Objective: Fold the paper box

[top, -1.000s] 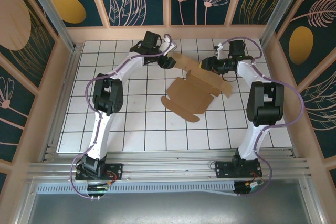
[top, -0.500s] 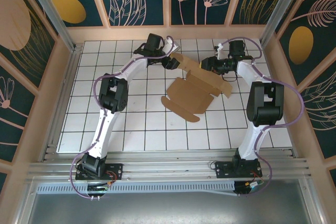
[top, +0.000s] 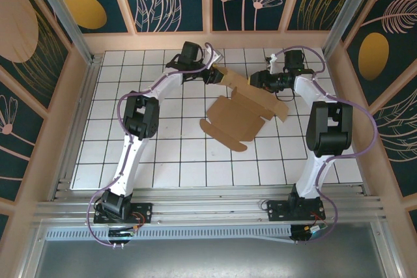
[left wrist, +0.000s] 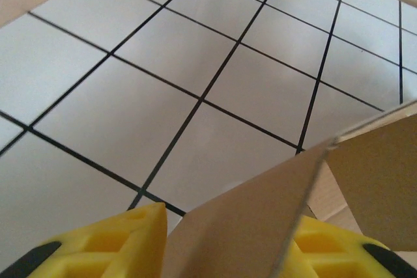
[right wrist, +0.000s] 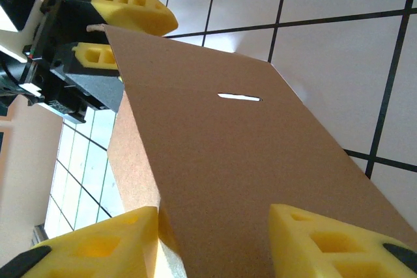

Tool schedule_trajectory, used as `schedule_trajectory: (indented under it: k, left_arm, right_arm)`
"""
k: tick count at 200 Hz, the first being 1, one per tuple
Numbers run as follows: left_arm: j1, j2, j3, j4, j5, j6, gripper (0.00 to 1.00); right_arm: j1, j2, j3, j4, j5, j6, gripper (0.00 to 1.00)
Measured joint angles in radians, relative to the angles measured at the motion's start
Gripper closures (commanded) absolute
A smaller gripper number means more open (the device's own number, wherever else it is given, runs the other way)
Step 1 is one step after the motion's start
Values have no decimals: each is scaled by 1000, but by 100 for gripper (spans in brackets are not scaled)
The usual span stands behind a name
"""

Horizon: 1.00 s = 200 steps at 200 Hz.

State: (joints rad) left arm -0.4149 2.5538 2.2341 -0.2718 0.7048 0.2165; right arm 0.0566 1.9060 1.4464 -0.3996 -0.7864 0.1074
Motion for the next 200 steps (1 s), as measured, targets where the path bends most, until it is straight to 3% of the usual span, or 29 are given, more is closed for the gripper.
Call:
schedule_trajectory:
  k: [37,147,200]
  left_arm:
    - [0,-19,-27,6,-8,-108,86]
    - [-39,-52,6,-137,-113,-440,84]
    - [-50,-54,-16,-74,-109,-648,85]
  right_arm:
    - [11,0,0,6,2,3,54]
    - [24,-6,-3,49,50,30,54]
    - [37,-12,-11,61,57,31,54]
